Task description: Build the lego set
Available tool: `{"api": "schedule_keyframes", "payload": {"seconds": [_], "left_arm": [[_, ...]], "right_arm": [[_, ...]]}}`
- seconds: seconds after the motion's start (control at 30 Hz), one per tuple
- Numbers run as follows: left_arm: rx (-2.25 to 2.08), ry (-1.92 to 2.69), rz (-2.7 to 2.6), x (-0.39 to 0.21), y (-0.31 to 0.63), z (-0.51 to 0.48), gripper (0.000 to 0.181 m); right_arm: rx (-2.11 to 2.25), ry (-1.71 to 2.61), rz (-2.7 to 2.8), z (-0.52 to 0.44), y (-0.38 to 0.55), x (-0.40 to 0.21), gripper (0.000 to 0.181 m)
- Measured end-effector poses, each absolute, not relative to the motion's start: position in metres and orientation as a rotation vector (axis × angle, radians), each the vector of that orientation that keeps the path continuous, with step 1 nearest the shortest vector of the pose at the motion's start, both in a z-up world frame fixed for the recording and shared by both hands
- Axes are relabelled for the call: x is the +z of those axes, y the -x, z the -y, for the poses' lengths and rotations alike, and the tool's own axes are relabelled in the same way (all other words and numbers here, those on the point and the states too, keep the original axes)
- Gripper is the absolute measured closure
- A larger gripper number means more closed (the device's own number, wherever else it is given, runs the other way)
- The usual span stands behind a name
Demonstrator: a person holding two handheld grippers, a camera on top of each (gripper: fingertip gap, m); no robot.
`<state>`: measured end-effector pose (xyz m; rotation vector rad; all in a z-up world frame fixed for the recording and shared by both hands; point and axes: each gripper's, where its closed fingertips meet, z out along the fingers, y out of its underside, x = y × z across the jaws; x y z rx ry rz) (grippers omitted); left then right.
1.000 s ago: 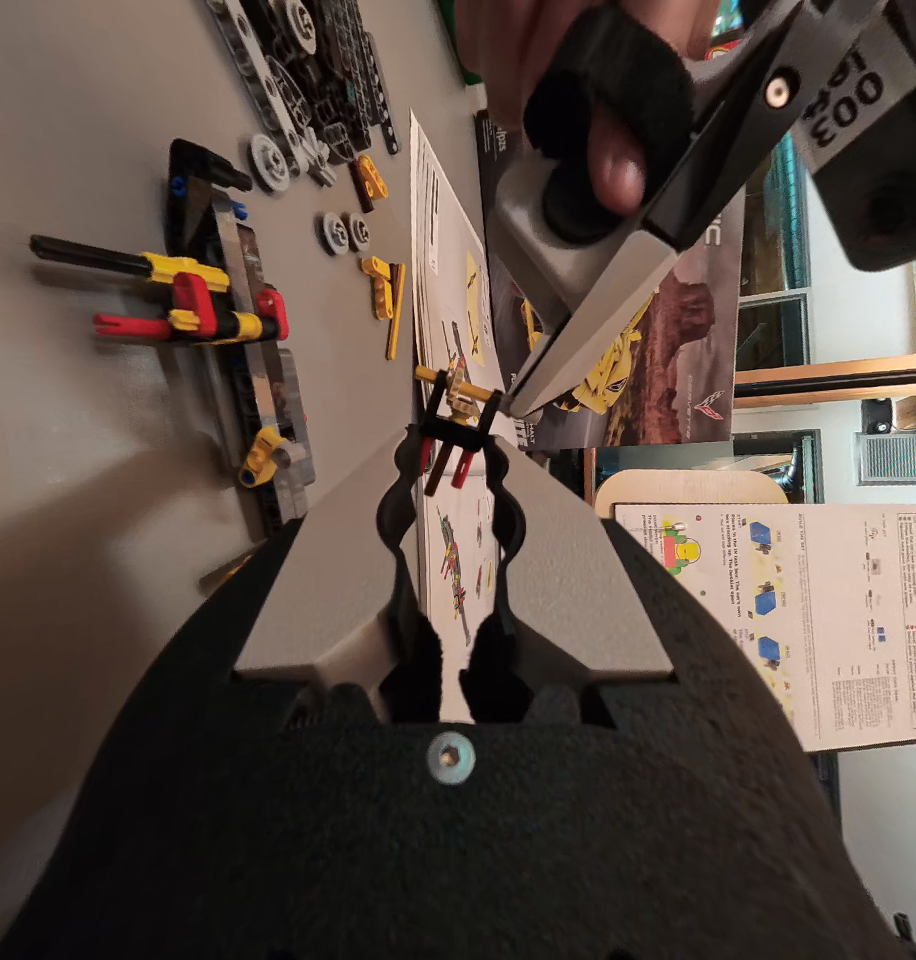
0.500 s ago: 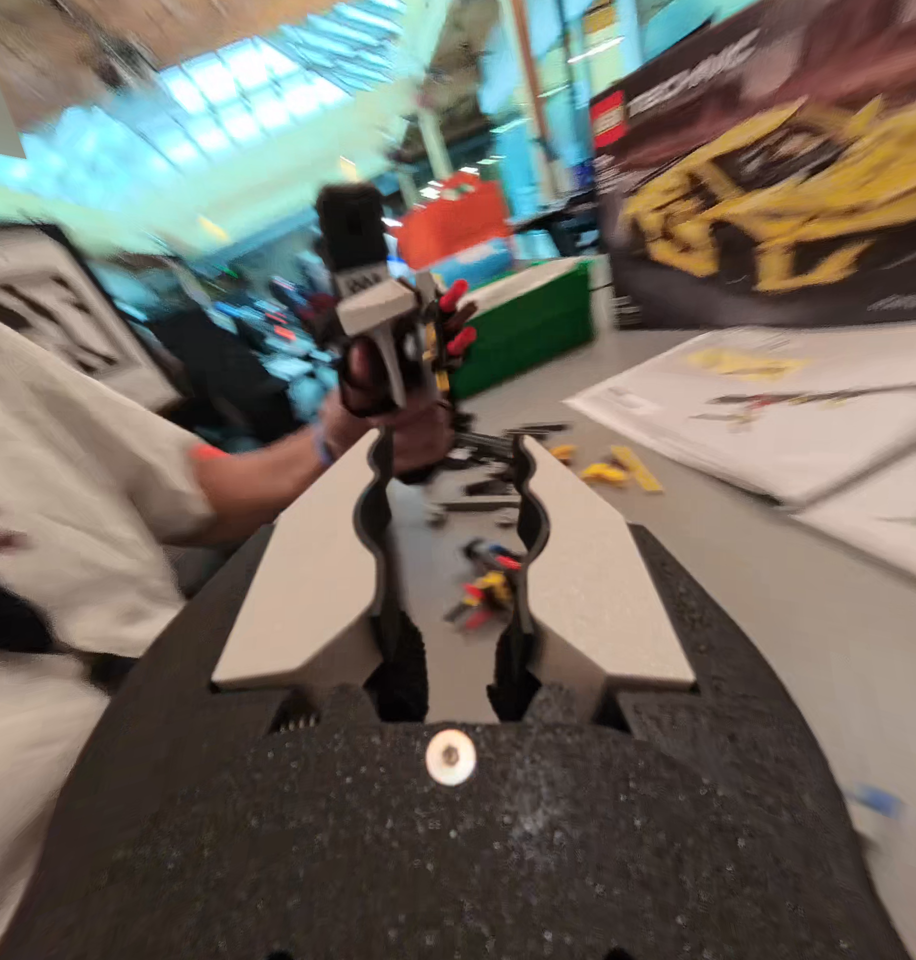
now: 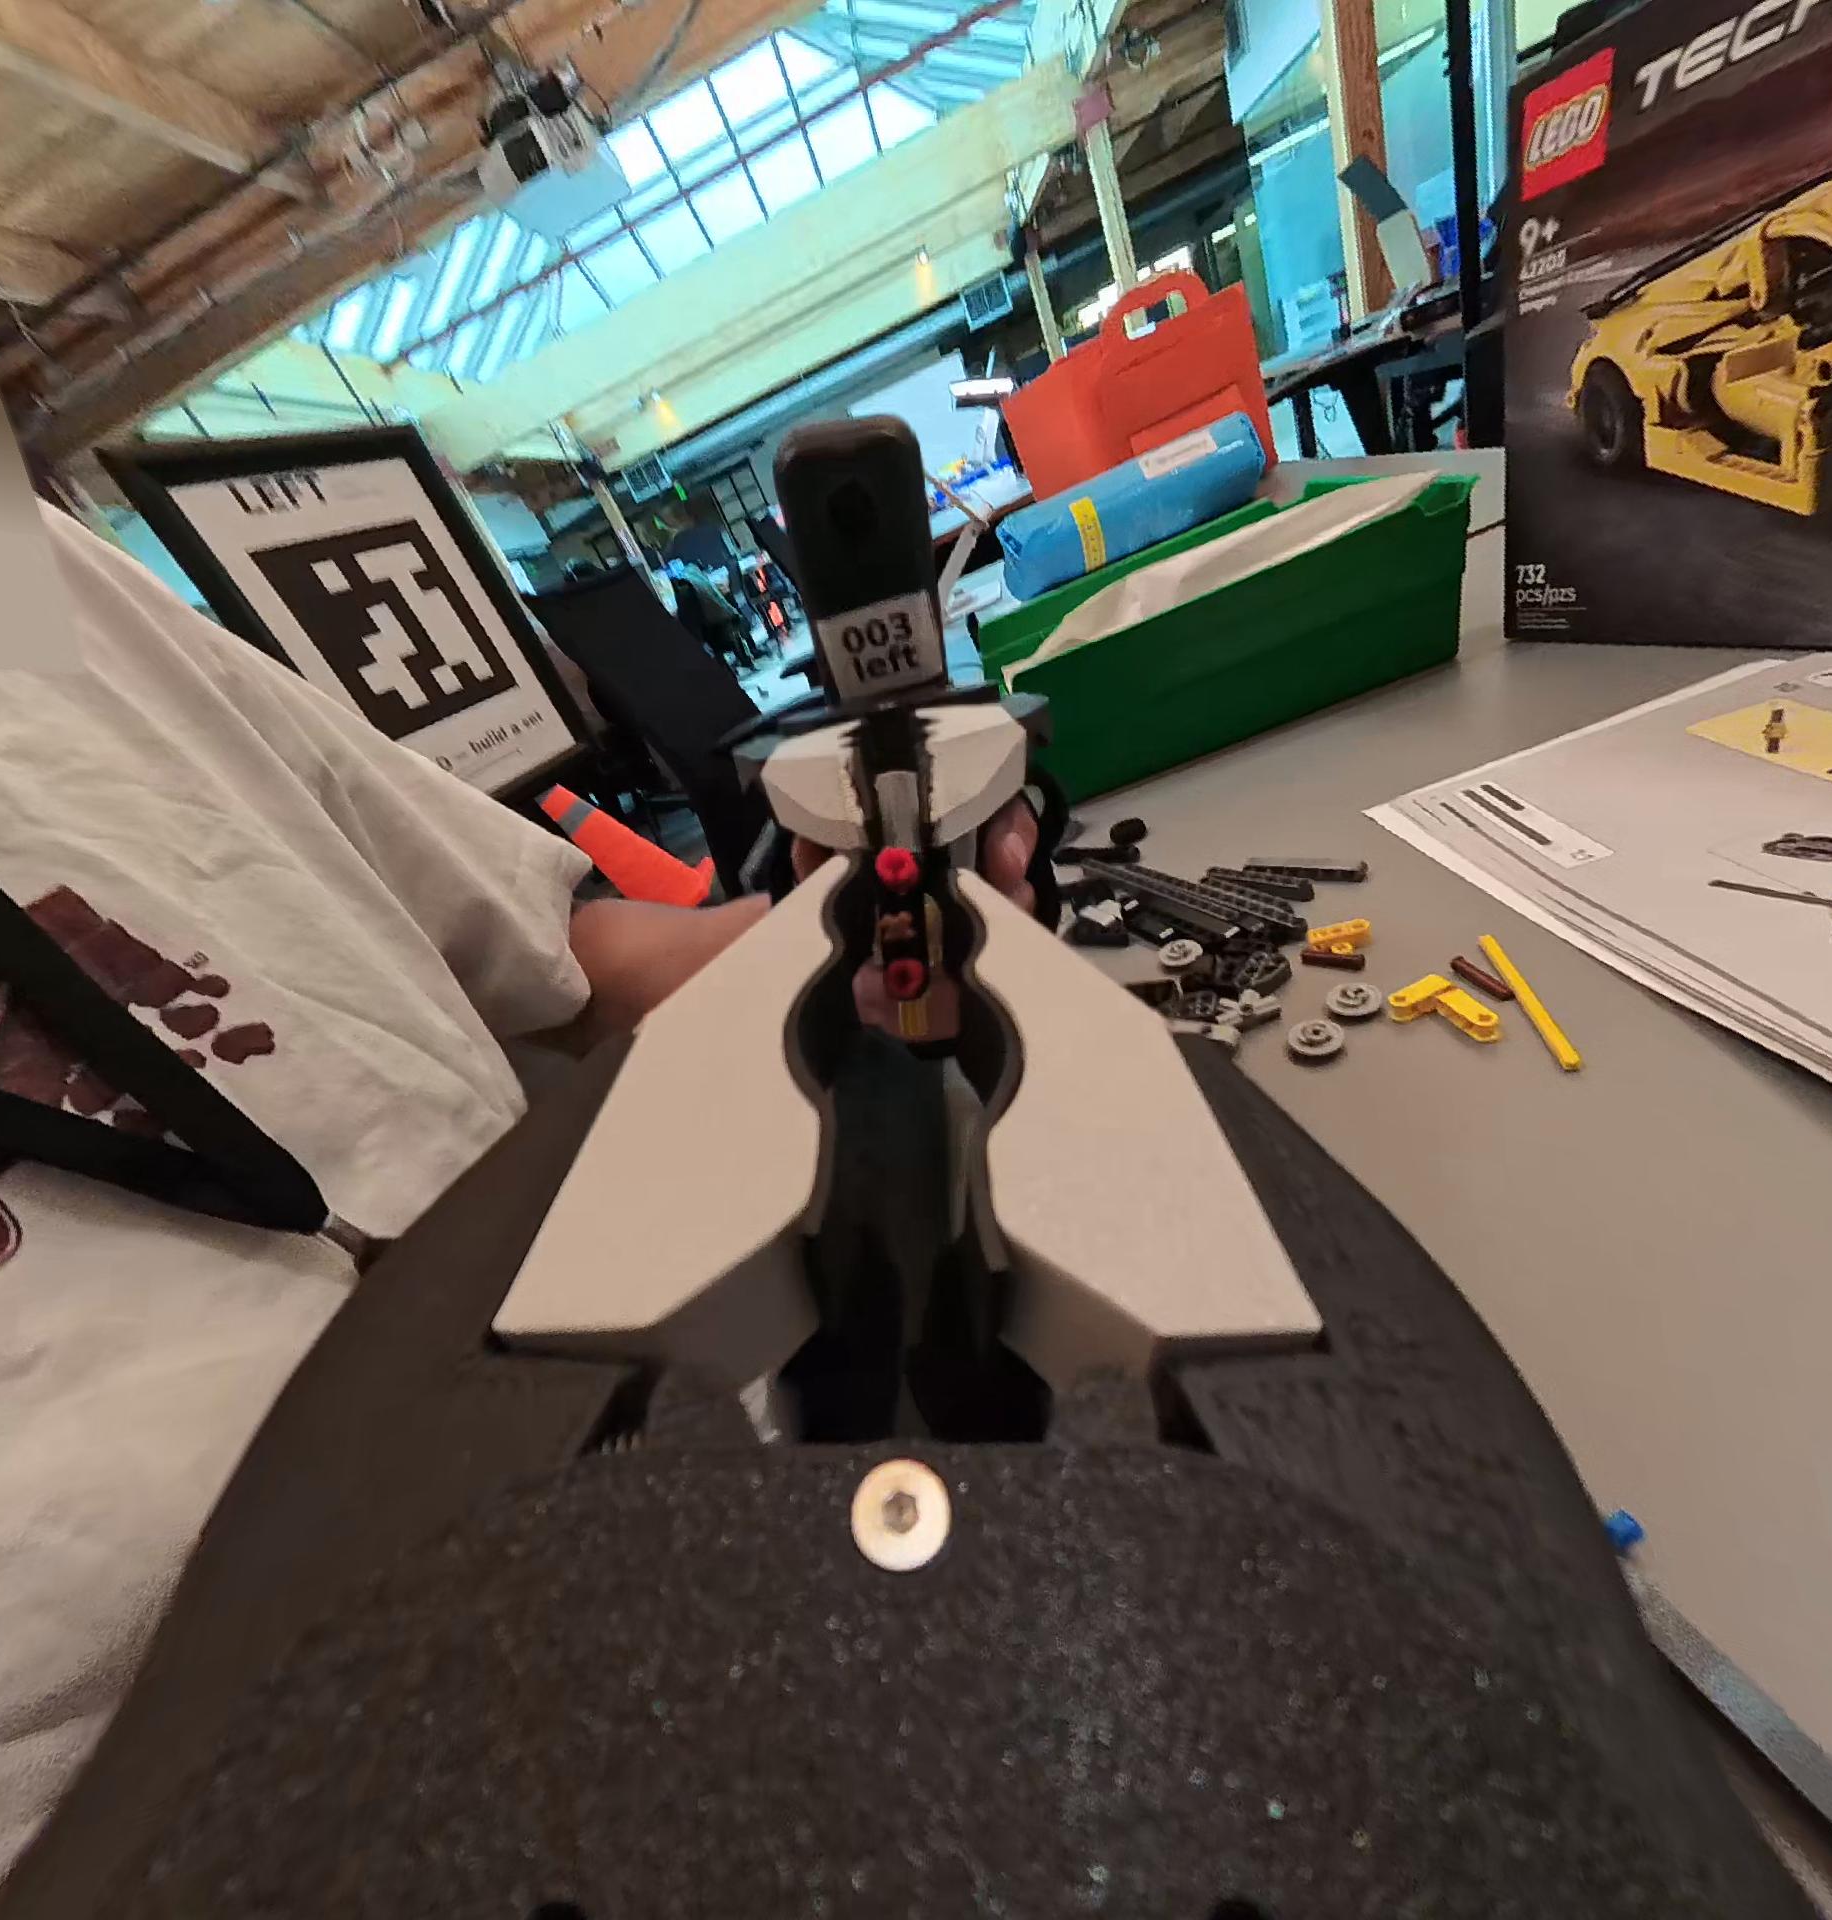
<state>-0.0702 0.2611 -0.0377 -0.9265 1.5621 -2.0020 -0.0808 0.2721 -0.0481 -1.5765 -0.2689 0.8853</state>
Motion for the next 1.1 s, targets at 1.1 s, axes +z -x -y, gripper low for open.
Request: {"api": "schedule_keyframes", "payload": {"seconds": [1.1], "left_arm": [[-0.649,1.338,-2.554,-0.201,0.049,-0.283,0.164]], "right_arm": [[0.209,2.329,1.006,-0.264,0.027,-0.207,0.171]]}}
